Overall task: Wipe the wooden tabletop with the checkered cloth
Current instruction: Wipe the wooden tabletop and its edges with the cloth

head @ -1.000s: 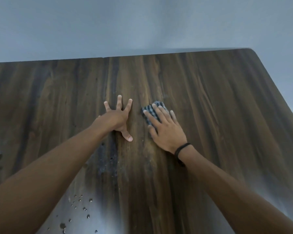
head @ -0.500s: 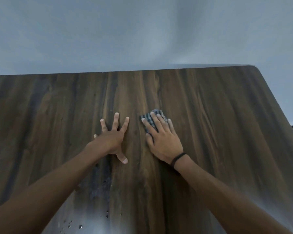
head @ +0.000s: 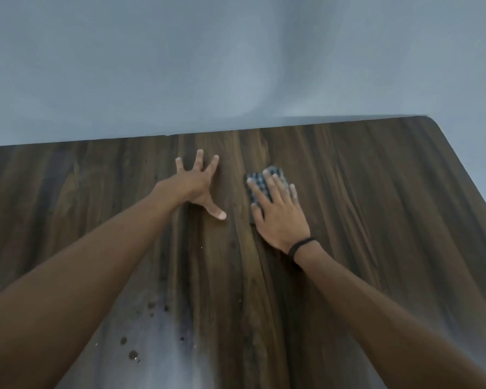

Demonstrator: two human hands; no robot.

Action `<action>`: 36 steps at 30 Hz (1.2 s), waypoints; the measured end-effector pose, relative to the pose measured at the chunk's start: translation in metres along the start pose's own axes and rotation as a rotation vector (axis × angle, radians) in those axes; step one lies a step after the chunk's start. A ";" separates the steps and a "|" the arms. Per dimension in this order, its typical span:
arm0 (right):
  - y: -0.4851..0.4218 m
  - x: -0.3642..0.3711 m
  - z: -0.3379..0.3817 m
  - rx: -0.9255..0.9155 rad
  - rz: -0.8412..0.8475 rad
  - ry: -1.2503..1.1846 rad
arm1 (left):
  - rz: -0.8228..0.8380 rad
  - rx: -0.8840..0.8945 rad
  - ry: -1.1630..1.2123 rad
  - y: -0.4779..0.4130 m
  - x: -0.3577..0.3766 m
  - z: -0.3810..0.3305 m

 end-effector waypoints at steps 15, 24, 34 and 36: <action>-0.100 -0.019 -0.017 0.118 -0.009 -0.030 | 0.038 -0.007 0.006 -0.009 0.013 -0.004; -0.129 -0.007 0.005 -0.022 0.056 -0.003 | 0.045 -0.024 0.011 -0.017 0.015 -0.004; -0.144 -0.009 0.008 0.049 0.038 -0.036 | 0.042 -0.014 0.035 -0.012 0.013 -0.003; -0.142 -0.006 0.013 0.040 0.024 -0.029 | 0.045 -0.012 0.031 -0.012 0.013 -0.004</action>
Point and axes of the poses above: each hand's wrist, its own y-axis away from the middle knuckle, its own x-axis out of the palm, z = x × y, the point moved 2 cm from there along -y, towards the middle knuckle, and after that the axes turned 10 degrees about -y, right-handed, at the moved point
